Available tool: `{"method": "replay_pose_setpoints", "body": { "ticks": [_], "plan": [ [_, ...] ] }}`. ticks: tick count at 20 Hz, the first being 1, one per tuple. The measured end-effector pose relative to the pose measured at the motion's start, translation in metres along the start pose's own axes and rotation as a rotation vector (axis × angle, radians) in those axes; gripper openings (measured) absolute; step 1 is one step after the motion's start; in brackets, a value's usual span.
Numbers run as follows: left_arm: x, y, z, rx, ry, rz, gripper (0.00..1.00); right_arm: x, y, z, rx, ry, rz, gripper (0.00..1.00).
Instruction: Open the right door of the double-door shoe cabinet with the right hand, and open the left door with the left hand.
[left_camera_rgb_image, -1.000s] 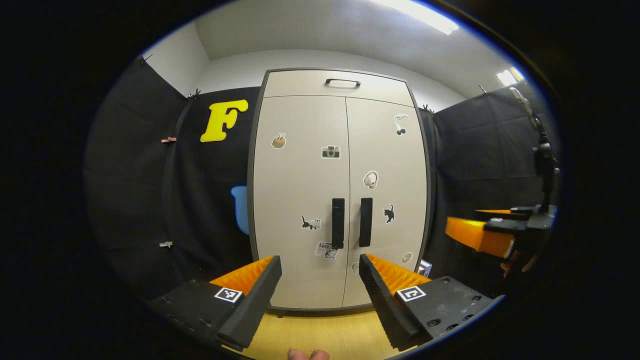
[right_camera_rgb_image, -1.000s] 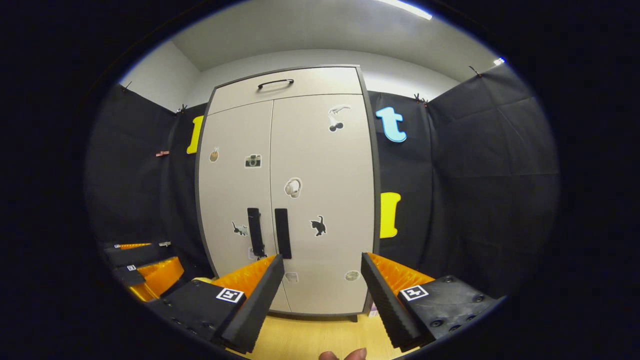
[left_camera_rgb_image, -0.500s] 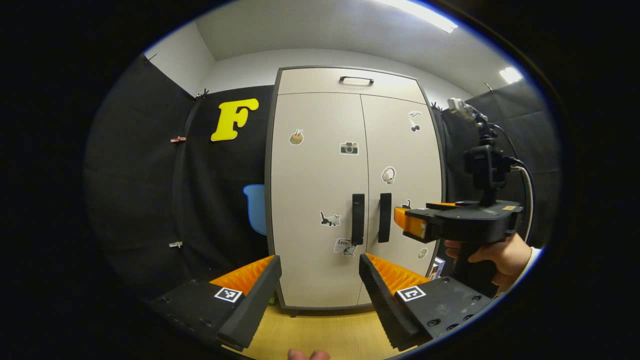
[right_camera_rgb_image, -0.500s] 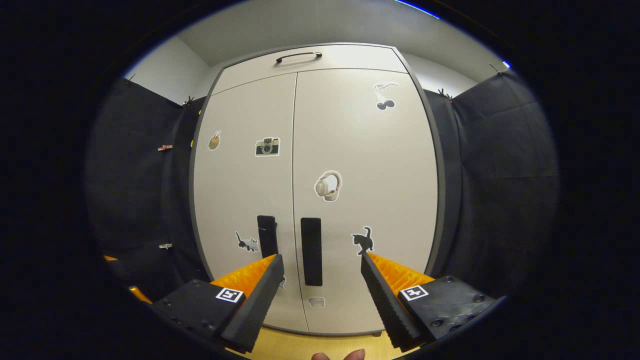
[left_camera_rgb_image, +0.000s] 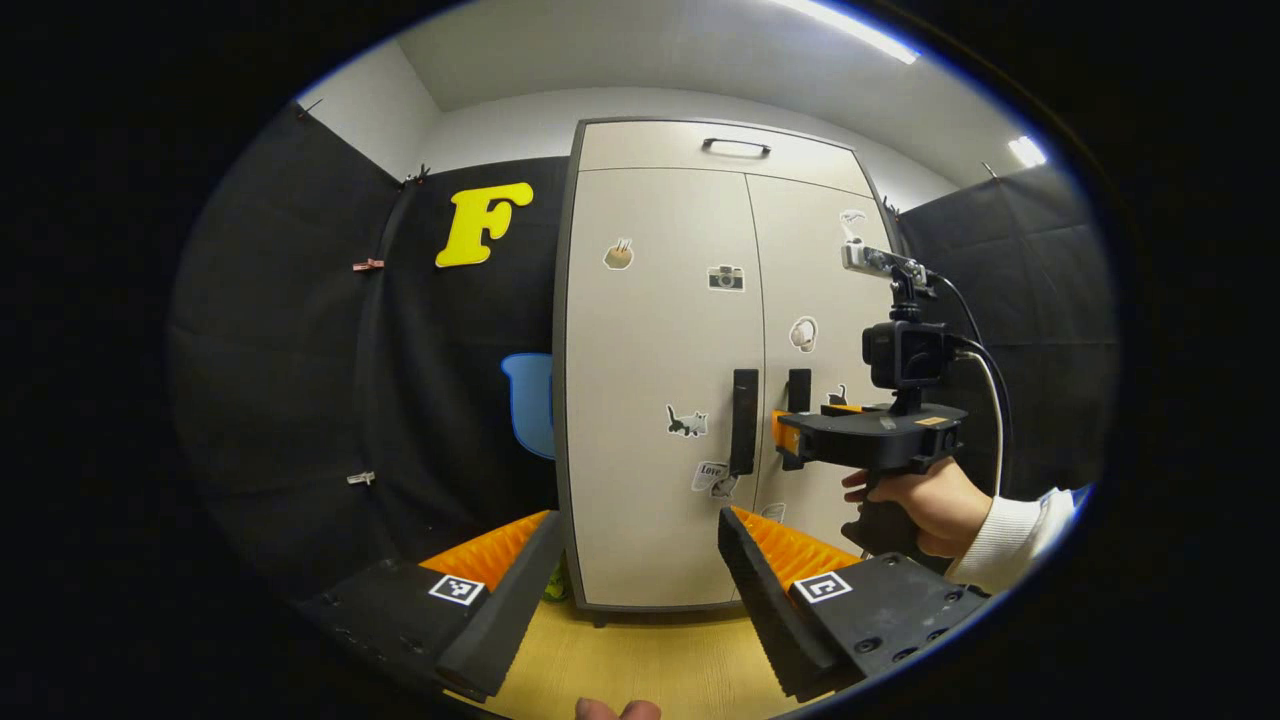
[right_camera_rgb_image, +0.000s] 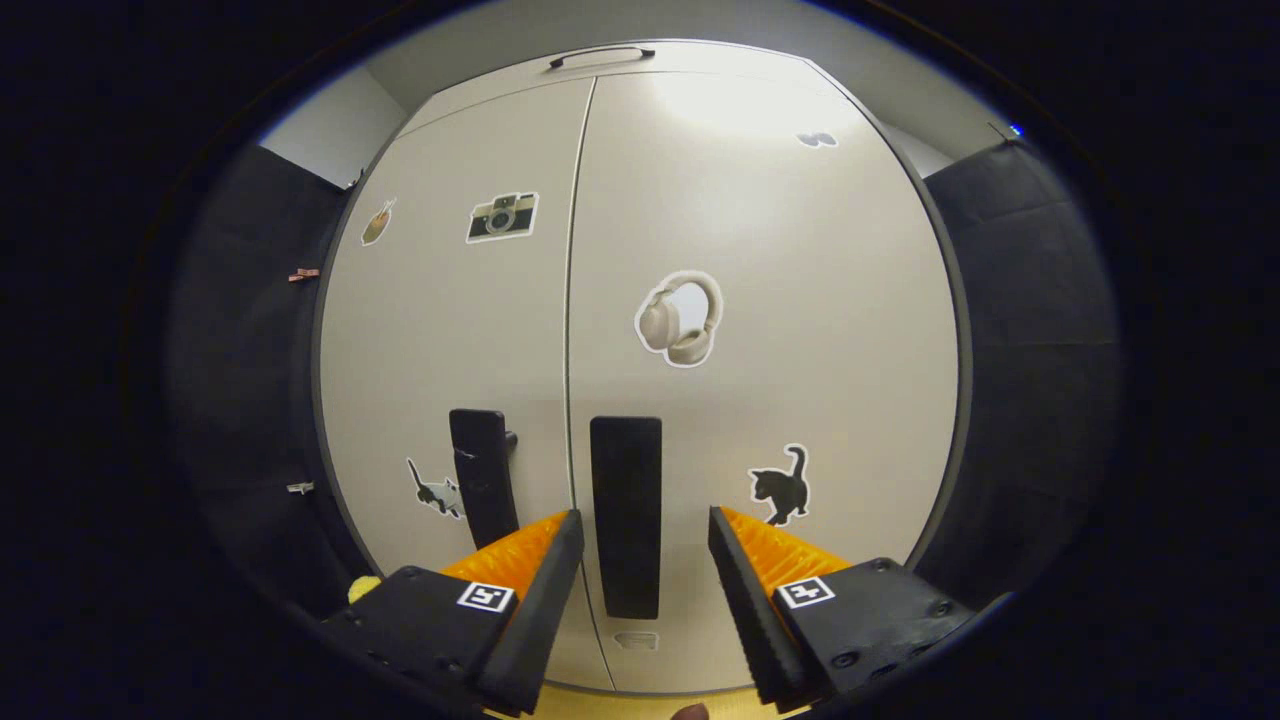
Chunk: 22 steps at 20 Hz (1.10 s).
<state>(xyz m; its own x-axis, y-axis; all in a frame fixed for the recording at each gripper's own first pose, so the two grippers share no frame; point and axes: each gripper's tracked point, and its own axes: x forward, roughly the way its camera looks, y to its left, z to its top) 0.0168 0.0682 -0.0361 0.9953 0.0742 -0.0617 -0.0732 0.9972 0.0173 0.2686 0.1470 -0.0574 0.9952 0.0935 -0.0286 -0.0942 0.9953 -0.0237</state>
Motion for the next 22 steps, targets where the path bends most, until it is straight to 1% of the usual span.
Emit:
{"method": "replay_pose_setpoints", "body": {
  "ticks": [1,2,3,5,6,7,8,9,10,13,14,16,18,22],
  "plan": [
    [0.0,0.002,-0.001,-0.004,0.001,0.007,0.96,0.004,0.001,-0.005,0.004,0.014,0.008,0.71],
    [0.0,0.004,-0.001,-0.007,0.002,0.014,0.96,0.007,0.003,-0.012,0.014,0.043,0.006,0.51],
    [0.0,0.005,-0.002,-0.007,0.003,0.02,0.96,0.008,0.003,-0.008,0.017,0.013,-0.002,0.46],
    [0.0,0.006,-0.004,-0.006,0.007,0.027,0.96,0.003,0.003,-0.006,-0.002,0.001,-0.006,0.42],
    [0.0,0.006,-0.005,-0.007,0.008,0.027,0.96,0.01,0.005,-0.008,0.001,-0.005,-0.011,0.35],
    [-0.001,0.006,-0.006,-0.009,0.012,0.028,0.96,0.009,0.005,-0.008,0.006,-0.006,-0.017,0.35],
    [-0.002,0.006,-0.007,-0.012,0.015,0.029,0.96,0.009,0.005,-0.008,0.001,-0.007,-0.02,0.3],
    [-0.005,0.005,-0.009,-0.015,0.019,0.031,0.96,0.009,0.004,-0.008,0.001,-0.003,-0.02,0.29],
    [-0.006,0.005,-0.009,-0.02,0.021,0.032,0.96,0.009,0.004,-0.008,0.009,-0.002,-0.025,0.23],
    [-0.016,0.004,-0.008,-0.025,0.019,0.038,0.96,0.01,0.004,-0.01,0.049,0.019,-0.025,0.23],
    [-0.018,0.005,-0.006,-0.022,0.017,0.043,0.96,0.008,0.003,-0.011,0.042,0.034,-0.023,0.17],
    [-0.023,0.004,-0.003,-0.02,0.011,0.05,0.96,0.002,0.004,-0.009,0.031,0.042,-0.012,0.17],
    [-0.028,0.004,0.001,-0.018,0.002,0.056,0.96,-0.008,0.003,-0.007,0.05,0.043,0.006,0.17],
    [-0.04,0.0,0.003,-0.009,0.0,0.063,0.97,-0.042,-0.003,-0.004,0.071,0.035,0.048,0.17]
  ]
}}
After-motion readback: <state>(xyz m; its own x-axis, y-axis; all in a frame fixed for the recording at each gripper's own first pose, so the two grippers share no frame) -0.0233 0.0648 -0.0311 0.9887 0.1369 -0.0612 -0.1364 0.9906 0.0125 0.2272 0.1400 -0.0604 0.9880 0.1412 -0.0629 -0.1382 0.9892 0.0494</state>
